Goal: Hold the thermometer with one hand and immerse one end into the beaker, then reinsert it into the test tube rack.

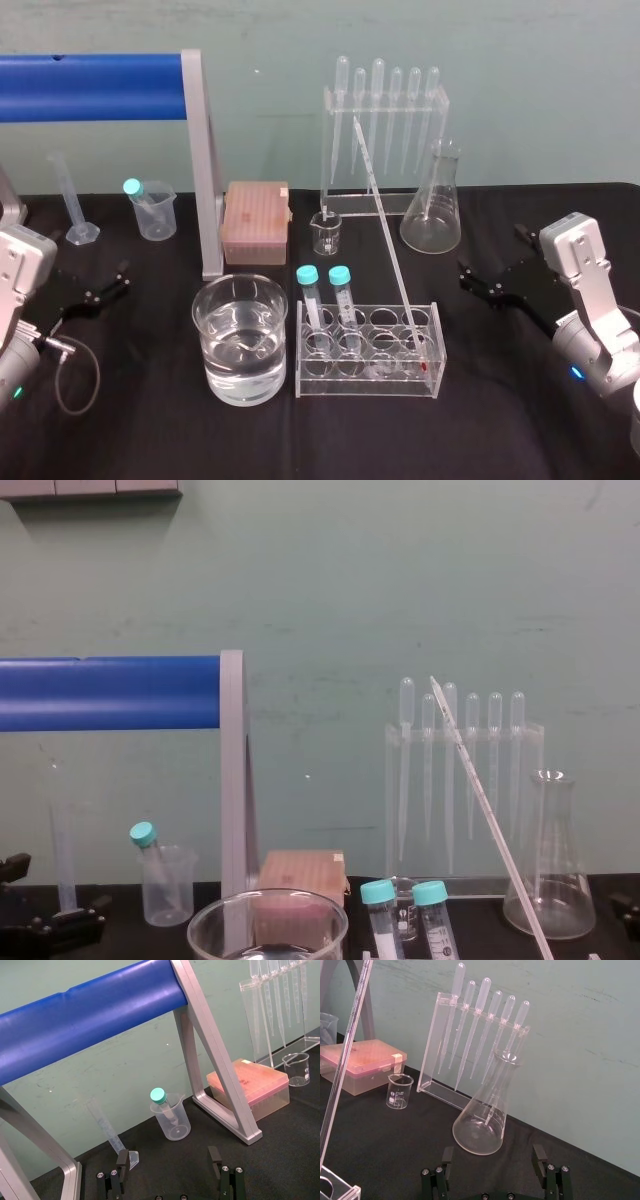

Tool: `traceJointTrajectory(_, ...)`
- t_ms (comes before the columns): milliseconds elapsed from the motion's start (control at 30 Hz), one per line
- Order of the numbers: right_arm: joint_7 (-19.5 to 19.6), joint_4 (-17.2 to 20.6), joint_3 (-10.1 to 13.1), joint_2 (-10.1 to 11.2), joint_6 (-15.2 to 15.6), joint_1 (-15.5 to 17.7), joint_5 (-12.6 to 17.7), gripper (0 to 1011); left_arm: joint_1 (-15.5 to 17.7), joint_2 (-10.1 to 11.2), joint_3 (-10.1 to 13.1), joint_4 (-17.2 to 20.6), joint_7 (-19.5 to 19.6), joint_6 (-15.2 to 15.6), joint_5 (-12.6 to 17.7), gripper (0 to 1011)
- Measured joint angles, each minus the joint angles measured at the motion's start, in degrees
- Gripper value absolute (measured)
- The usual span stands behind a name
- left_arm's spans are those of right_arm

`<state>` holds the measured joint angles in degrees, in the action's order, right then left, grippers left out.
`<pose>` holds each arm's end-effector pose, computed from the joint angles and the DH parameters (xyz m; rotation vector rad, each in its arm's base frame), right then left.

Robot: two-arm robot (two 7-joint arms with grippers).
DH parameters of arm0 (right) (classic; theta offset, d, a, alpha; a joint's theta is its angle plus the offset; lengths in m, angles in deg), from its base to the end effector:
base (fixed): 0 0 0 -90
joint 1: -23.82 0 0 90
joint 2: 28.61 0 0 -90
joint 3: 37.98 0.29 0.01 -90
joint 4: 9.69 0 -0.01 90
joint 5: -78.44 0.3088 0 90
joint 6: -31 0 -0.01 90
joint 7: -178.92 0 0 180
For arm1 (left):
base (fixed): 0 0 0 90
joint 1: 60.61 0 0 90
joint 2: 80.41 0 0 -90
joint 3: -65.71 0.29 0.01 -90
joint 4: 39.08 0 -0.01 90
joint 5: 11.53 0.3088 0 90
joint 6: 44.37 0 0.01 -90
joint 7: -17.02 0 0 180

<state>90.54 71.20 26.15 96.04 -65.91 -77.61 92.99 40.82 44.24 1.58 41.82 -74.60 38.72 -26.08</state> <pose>0.3581 -0.0827 -0.3023 -0.3047 -0.2849 -1.2479 0.3581 0.0827 -0.3023 0.3045 -0.2850 1.2478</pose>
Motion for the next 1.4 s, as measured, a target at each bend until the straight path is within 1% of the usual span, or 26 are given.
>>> traceJointTrajectory(1033,0.0,0.0,0.0,0.0,0.0,0.0,0.0,1000,0.0,0.0,0.0,0.0,0.0,0.0,0.0,1008)
traceJointTrajectory(1100,0.0,0.3,0.8,-0.3,0.0,0.2,0.0,1000,0.0,0.0,0.0,0.0,0.0,0.0,0.0,1008)
traceJointTrajectory(1133,0.0,0.3,0.8,-0.3,0.0,0.2,0.0,1000,0.0,0.0,0.0,0.0,0.0,0.0,0.0,1008)
traceJointTrajectory(1200,0.0,0.9,1.9,-0.6,-0.3,0.6,0.6,1000,0.0,0.0,0.0,0.0,0.0,0.0,0.0,1008)
traceJointTrajectory(1233,-0.1,1.4,2.8,-0.8,-0.6,0.8,1.4,1000,0.0,0.0,0.0,0.0,0.0,0.0,0.0,1008)
traceJointTrajectory(1300,-0.1,1.7,3.2,-1.0,-0.7,0.9,1.9,1000,0.0,0.0,0.0,0.0,0.0,0.0,0.0,1008)
traceJointTrajectory(1367,-0.7,3.3,5.3,-1.7,-1.1,1.3,4.4,1000,0.0,0.0,0.0,0.0,0.0,0.0,0.0,1008)
traceJointTrajectory(1400,-0.9,3.8,5.8,-1.9,-1.3,1.3,5.2,1000,0.0,0.0,0.0,0.0,0.0,0.0,0.0,1008)
